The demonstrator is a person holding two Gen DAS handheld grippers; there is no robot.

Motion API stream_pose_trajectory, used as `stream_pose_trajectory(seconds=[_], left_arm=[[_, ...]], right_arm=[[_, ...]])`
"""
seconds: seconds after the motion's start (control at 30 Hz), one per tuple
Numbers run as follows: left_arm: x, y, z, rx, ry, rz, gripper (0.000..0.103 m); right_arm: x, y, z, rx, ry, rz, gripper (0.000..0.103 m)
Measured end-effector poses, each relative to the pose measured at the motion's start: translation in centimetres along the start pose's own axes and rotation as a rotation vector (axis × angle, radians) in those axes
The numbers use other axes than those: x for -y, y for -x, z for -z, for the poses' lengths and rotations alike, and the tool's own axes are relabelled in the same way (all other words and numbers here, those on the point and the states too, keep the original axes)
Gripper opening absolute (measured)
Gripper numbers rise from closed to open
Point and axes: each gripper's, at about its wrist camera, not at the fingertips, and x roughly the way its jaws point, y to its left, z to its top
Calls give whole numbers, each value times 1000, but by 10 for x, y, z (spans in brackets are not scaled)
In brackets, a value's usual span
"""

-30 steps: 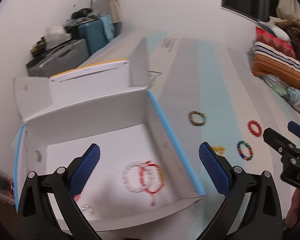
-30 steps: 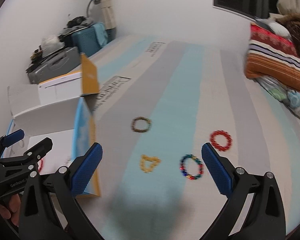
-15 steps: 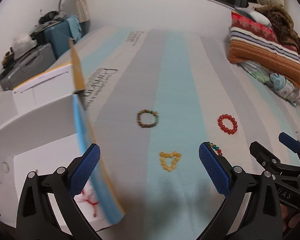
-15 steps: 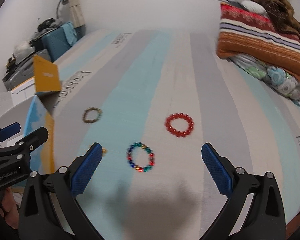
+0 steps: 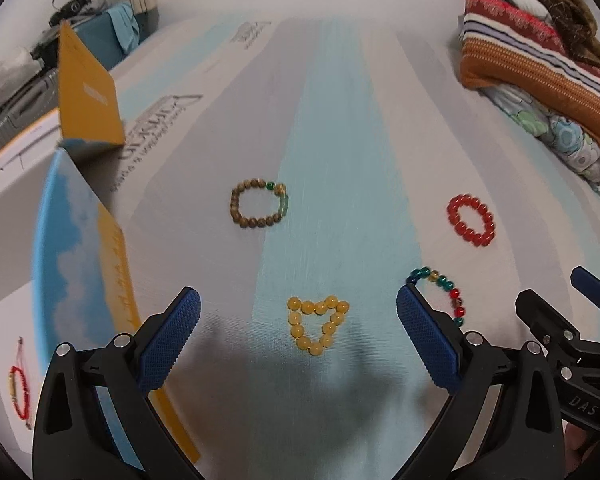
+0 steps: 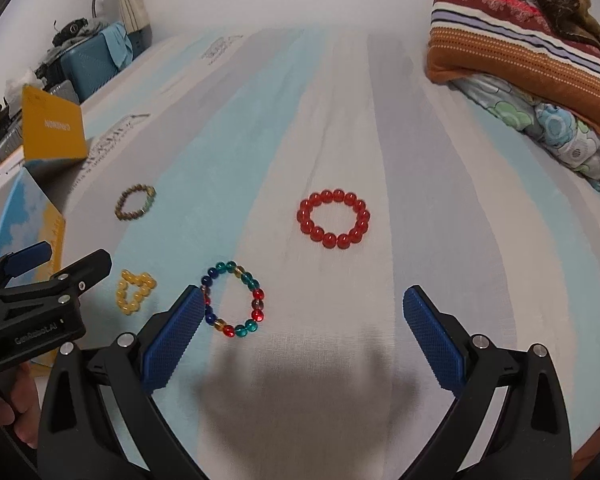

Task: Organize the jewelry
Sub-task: 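Move both tools back over the remaining bead bracelets, then grasp the multicolour bead bracelet with the right tool while the left tool grasps the yellow bead bracelet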

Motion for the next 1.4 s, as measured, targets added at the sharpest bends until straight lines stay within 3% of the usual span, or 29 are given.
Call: stream_pose_trajectory(seconds=[0.3, 0.57, 0.63, 0.77, 0.9, 1.07, 1.23, 1.3, 1.4], left_arm=[[-8, -42, 12, -61, 7, -8, 91], [-14, -63, 18, -78, 17, -2, 85], [-14, -63, 18, -75, 16, -5, 79], [-15, -61, 19, -75, 25, -9, 69], [-15, -62, 21, -87, 11, -32, 48], [-15, -61, 24, -75, 0, -48, 37], [-13, -59, 24, -86, -22, -44, 11], [-14, -58, 24, -90, -26, -38, 10], [-15, -55, 24, -86, -18, -30, 9]], right_arm=[[-9, -40, 8, -56, 13, -9, 95], [-19, -66, 13, -113, 20, -24, 80], [-19, -73, 14, -133, 10, -32, 70], [-18, -80, 16, -150, 4, -37, 64], [-17, -80, 15, -148, -1, -38, 48], [-20, -78, 15, -143, 11, -35, 32], [-23, -78, 16, -140, 13, -43, 14], [-24, -77, 16, -137, 12, -44, 9], [-26, -74, 16, -132, 9, -45, 9]])
